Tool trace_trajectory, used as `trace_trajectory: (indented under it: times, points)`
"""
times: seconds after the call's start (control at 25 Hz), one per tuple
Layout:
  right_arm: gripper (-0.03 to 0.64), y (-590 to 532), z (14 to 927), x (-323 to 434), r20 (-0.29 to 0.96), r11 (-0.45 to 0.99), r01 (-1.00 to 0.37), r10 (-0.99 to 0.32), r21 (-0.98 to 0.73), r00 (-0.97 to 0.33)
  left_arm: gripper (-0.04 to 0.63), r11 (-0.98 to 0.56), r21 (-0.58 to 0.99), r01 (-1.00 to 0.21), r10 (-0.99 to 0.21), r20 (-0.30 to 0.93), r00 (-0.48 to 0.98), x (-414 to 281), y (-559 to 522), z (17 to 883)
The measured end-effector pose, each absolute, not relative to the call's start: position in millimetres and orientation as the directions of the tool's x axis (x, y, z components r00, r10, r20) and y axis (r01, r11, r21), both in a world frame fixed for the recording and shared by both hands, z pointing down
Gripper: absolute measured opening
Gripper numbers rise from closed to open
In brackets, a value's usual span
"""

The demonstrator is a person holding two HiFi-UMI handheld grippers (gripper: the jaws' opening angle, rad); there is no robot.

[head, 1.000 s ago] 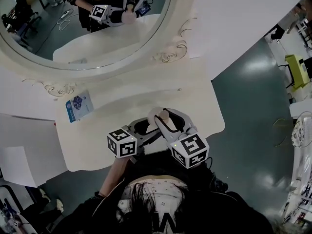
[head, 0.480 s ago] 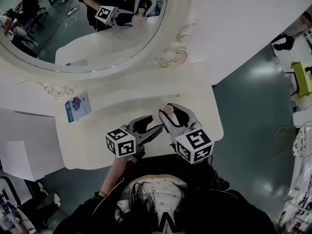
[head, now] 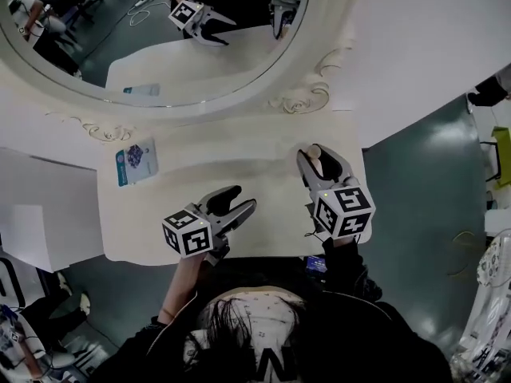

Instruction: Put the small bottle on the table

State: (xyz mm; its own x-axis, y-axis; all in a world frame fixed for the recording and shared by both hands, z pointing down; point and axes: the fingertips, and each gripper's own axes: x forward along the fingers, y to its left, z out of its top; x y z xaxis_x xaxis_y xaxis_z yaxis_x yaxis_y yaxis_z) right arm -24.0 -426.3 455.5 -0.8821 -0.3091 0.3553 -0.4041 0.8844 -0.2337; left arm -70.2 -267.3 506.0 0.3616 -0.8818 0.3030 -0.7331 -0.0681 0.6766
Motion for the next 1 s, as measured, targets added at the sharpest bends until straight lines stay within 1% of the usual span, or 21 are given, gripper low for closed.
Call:
trace_trajectory:
  times: [0.52,0.76,0.88,1.0]
  points:
    - [0.15,-465,498,-33,0.435,0.876,-0.45,-0.343,-0.171,-0.832,0.25,-0.016,0.676,-0.737,-0.889,0.327,0.32,-79,-251,509]
    - [0.15,-461,500,-39,0.437,0.897,-0.427,-0.34,-0.115,-0.832,0.25,-0.002,0.672,-0.74,-0.892,0.333,0.304,-87,-246,509]
    - [0.15,-458,501,-40,0.435,0.909,-0.412,-0.344,-0.067,-0.832,0.25,-0.008,0.674,-0.739,-0.892,0.329,0.31,-87,-246,508]
    - [0.15,-458,502,-41,0.421,0.911,-0.409,-0.35,-0.058,-0.837,0.25,-0.017,0.676,-0.737,-0.889,0.327,0.321,-85,-247,509]
